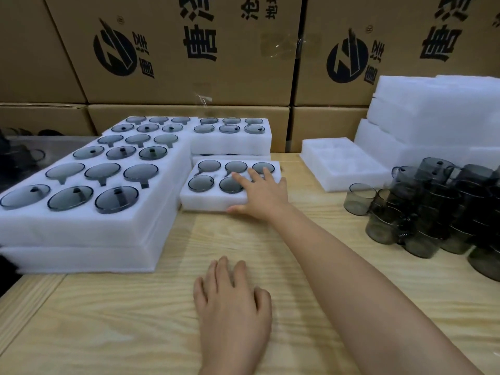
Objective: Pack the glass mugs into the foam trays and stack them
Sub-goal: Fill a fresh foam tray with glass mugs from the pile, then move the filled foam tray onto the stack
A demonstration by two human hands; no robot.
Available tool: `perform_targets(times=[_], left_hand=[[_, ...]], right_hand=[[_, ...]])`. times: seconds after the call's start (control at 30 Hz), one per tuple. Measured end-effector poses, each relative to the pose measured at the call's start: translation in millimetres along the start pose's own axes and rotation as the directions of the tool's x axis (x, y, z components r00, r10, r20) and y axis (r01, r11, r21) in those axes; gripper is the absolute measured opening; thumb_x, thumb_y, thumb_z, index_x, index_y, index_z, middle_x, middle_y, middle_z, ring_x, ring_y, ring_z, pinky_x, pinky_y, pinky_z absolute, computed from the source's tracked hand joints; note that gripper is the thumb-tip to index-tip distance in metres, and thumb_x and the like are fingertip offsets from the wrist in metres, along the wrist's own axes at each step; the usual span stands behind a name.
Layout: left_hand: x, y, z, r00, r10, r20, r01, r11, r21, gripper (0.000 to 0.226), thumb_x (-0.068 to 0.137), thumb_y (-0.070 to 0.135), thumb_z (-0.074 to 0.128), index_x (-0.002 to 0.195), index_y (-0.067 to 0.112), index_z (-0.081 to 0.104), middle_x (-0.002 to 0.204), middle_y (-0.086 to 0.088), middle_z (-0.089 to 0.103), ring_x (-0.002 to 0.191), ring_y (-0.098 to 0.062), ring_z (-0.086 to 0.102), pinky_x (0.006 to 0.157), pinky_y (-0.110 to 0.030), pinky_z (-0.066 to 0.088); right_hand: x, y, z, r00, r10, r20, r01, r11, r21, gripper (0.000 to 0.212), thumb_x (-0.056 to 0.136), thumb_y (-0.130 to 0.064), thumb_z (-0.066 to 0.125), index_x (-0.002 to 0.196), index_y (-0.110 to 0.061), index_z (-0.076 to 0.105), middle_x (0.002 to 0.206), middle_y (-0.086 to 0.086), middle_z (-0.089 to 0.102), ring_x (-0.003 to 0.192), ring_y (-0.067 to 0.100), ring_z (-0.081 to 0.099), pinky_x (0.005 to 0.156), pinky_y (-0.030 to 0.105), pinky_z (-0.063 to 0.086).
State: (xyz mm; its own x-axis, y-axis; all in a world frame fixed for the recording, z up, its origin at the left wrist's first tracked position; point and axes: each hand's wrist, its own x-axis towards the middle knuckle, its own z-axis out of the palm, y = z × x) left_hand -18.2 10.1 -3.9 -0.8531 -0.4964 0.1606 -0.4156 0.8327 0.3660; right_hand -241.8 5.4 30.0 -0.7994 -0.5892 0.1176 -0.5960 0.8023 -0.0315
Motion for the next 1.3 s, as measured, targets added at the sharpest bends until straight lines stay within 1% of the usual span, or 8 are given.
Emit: perform_targets(times=[0.13, 0.57, 0.7, 0.83, 0.93, 1.07, 1.17, 1.3], left_hand=[[2.2, 3.1, -3.5, 0.998, 0.038, -0.047, -0.037, 0.999, 0.009, 0.054, 0.066, 0.035, 0.037, 0.094, 0.007, 0.074, 0.107, -0.021, 0.068, 0.102, -0.037, 0.066, 0.085, -0.061, 0.049], [3.4, 3.3, -0.8, 1.000, 0.014, 0.014, -0.015, 0.996, 0.086, 0.057, 0.066, 0.036, 0.034, 0.095, 0.008, 0.074, 0.109, -0.019, 0.069, 0.104, -0.036, 0.066, 0.086, -0.062, 0.046], [3.6, 0.3, 1.5, 0.999, -0.020, 0.050, 0.021, 1.000, -0.014, 0.080, 0.067, 0.048, 0.013, 0.128, 0.021, 0.058, 0.144, -0.008, 0.046, 0.138, -0.025, 0.037, 0.113, -0.050, 0.021], [5.8, -1.5, 0.6, 0.998, -0.037, 0.056, 0.034, 0.998, 0.049, 0.078, 0.070, 0.051, 0.007, 0.144, 0.037, 0.027, 0.157, 0.010, 0.014, 0.146, -0.010, 0.005, 0.117, -0.038, 0.000], [6.1, -0.6, 1.2, 0.998, -0.034, 0.046, 0.032, 0.998, 0.048, 0.089, 0.061, 0.052, -0.004, 0.143, 0.037, 0.030, 0.157, 0.010, 0.017, 0.146, -0.010, 0.007, 0.117, -0.038, 0.001], [5.1, -0.4, 3.4, 1.000, -0.021, 0.017, 0.021, 1.000, -0.011, 0.079, 0.068, 0.050, 0.013, 0.131, 0.027, 0.054, 0.148, -0.001, 0.040, 0.141, -0.020, 0.030, 0.114, -0.046, 0.016], [6.5, -0.5, 4.3, 1.000, -0.006, -0.012, 0.006, 0.999, -0.040, 0.076, 0.066, 0.049, 0.018, 0.119, 0.020, 0.065, 0.137, -0.007, 0.054, 0.132, -0.026, 0.045, 0.110, -0.051, 0.026], [6.2, -0.5, 3.3, 0.999, -0.022, -0.031, 0.021, 0.998, -0.056, 0.073, 0.067, 0.048, 0.021, 0.115, 0.019, 0.068, 0.134, -0.009, 0.057, 0.130, -0.027, 0.048, 0.108, -0.052, 0.029]], right_hand=[[16.2, 1.4, 1.9, 0.999, -0.030, -0.018, 0.030, 0.999, -0.018, 0.092, 0.068, -0.085, 0.044, 0.144, -0.050, 0.007, 0.158, -0.007, 0.012, 0.145, 0.029, 0.004, 0.106, 0.064, 0.011], [19.6, 2.7, 5.8, 0.997, -0.064, -0.043, 0.062, 0.997, -0.042, 0.091, 0.070, -0.083, 0.045, 0.145, -0.046, 0.009, 0.158, -0.008, 0.012, 0.144, 0.028, 0.009, 0.105, 0.063, 0.014], [17.7, 2.9, -1.3, 0.997, -0.073, 0.023, 0.073, 0.997, -0.029, 0.092, 0.072, -0.082, 0.045, 0.146, -0.044, 0.007, 0.158, -0.007, 0.008, 0.145, 0.027, 0.006, 0.106, 0.066, 0.005], [14.5, 19.4, -24.4, 0.990, 0.047, -0.132, 0.012, 0.910, 0.415, 0.075, 0.087, -0.069, 0.035, 0.147, -0.026, 0.021, 0.149, 0.002, 0.034, 0.142, 0.021, 0.016, 0.112, 0.058, 0.009], [15.7, 66.3, -45.9, 0.898, 0.302, -0.321, -0.243, 0.947, 0.210, 0.046, 0.093, -0.043, 0.043, 0.128, -0.013, 0.045, 0.134, 0.008, 0.046, 0.131, 0.026, 0.032, 0.112, 0.051, 0.017], [-0.5, 137.6, -50.3, 0.874, 0.487, -0.015, -0.473, 0.842, -0.259, 0.043, 0.093, -0.046, 0.045, 0.123, -0.017, 0.054, 0.144, 0.014, 0.031, 0.136, 0.034, 0.020, 0.111, 0.054, 0.009], [-7.8, 157.7, -42.5, 0.859, 0.508, 0.061, -0.477, 0.839, -0.261, 0.040, 0.090, -0.048, 0.052, 0.116, -0.018, 0.056, 0.135, 0.014, 0.039, 0.127, 0.035, 0.031, 0.107, 0.053, 0.019], [-3.4, 151.6, -38.3, 0.865, 0.496, -0.077, -0.502, 0.859, -0.105, 0.033, 0.091, -0.040, 0.057, 0.110, -0.013, 0.057, 0.122, 0.010, 0.049, 0.115, 0.030, 0.043, 0.095, 0.041, 0.032]])
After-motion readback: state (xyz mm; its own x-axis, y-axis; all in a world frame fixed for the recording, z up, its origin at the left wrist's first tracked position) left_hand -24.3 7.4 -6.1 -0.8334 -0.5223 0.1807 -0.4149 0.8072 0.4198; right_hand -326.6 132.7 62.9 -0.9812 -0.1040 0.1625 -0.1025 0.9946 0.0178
